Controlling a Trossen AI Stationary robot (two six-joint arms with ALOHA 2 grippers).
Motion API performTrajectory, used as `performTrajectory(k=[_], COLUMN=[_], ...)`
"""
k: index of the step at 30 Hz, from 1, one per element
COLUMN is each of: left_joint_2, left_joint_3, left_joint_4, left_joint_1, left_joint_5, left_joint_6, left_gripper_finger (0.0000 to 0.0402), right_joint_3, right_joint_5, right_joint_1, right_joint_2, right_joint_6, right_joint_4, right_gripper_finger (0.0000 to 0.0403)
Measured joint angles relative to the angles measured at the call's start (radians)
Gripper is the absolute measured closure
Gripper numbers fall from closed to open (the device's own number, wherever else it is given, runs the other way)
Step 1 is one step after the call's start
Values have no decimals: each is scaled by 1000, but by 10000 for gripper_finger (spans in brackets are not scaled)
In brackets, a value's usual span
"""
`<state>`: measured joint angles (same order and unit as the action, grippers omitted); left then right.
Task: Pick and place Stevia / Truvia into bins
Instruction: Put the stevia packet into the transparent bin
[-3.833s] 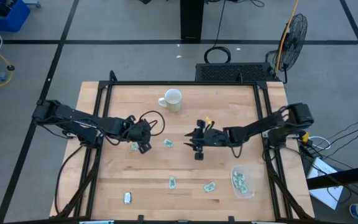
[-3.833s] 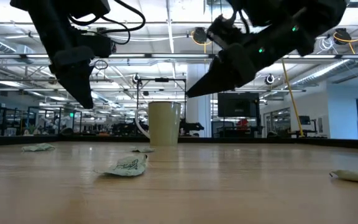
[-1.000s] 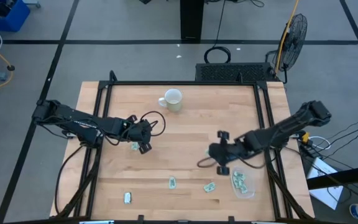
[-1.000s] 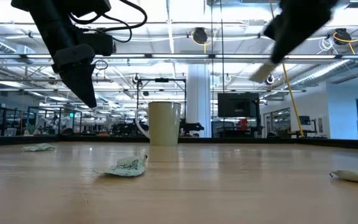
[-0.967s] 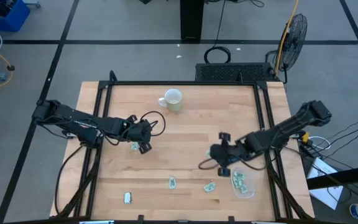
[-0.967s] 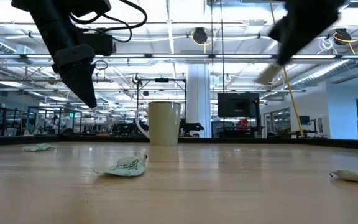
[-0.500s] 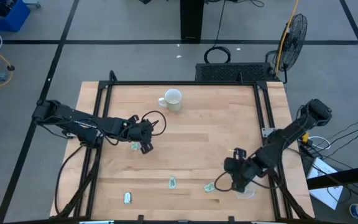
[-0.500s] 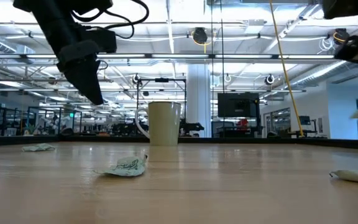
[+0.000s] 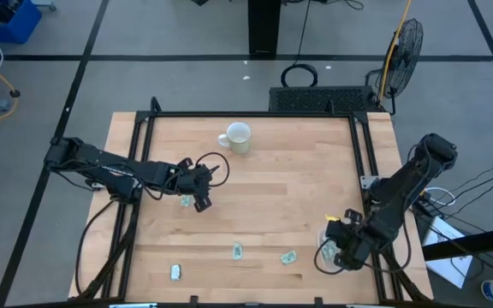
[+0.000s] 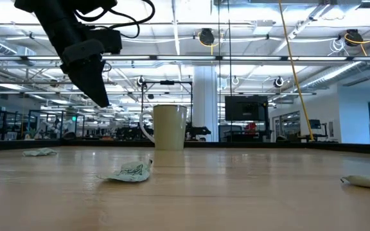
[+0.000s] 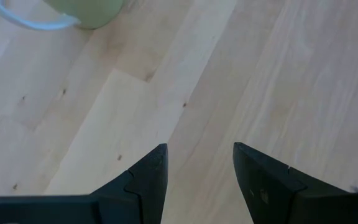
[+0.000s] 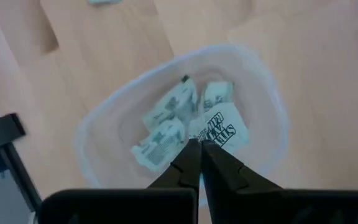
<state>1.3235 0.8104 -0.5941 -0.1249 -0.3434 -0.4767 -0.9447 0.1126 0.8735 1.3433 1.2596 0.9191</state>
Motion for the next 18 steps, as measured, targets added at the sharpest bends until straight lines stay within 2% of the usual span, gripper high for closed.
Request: performTrajectory(k=[7,18], left_joint_2=[0,0], left_joint_3=[0,0], left_joint_4=[2,4], left_joint_1=[0,0], left_joint_5=[0,-5], left_joint_6=[8,8], left_gripper_finger=[213,213], right_joint_3=[1,5], right_joint_5=[-35,-36], right_joint_1=[-11,-41], right_joint_2=[54,79], right_joint_6=[34,32], right_joint_4=[0,-4], right_gripper_finger=[395,319])
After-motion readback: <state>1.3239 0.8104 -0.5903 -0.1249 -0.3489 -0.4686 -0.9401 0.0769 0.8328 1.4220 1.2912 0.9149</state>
